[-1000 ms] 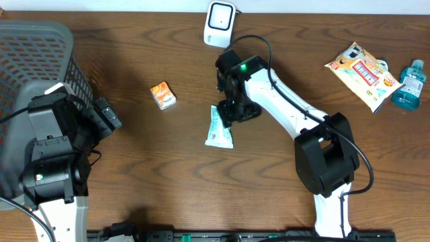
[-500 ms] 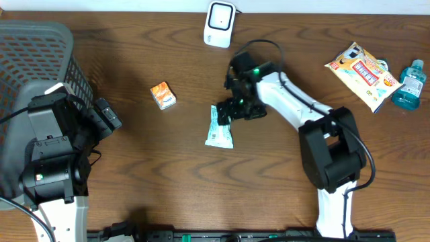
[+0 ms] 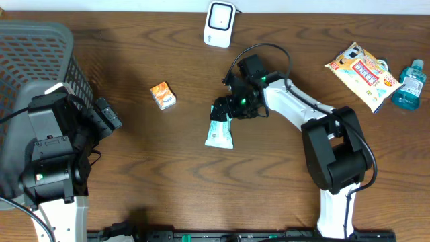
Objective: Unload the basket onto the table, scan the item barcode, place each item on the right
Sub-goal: 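Raise the mint-green packet up to the white scanner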
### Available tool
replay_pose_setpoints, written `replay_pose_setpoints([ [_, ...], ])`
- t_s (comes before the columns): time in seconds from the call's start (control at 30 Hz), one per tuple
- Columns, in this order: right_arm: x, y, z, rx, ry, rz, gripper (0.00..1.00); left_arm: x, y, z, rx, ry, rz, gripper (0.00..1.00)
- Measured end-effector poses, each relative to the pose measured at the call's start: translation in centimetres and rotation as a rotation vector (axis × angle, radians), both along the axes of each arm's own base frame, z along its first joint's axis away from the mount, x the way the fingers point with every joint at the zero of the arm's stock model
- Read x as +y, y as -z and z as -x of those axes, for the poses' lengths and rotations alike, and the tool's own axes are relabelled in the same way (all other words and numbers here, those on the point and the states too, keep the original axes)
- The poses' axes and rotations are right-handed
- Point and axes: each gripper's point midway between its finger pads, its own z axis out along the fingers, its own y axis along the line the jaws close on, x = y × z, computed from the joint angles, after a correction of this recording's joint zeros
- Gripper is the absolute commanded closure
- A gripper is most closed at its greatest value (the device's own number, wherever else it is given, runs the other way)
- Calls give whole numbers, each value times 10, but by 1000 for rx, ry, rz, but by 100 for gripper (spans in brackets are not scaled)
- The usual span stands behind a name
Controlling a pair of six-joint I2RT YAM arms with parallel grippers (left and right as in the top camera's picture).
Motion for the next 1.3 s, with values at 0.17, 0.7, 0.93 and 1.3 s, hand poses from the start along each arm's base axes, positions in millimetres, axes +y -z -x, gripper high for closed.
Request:
replay_pose_setpoints([
  [0.17, -1, 5, 3, 3, 20, 32, 32, 0, 0, 0, 0, 0, 0, 2],
  [0.7, 13, 10, 10, -26, 4, 51, 99, 0, 0, 0, 0, 0, 0, 2],
  [0.93, 7, 5, 7, 9, 22, -1, 99, 0, 0, 0, 0, 0, 0, 2],
  [1.3, -20, -69, -57, -84, 87, -431, 99, 0, 0, 0, 0, 0, 0, 2],
])
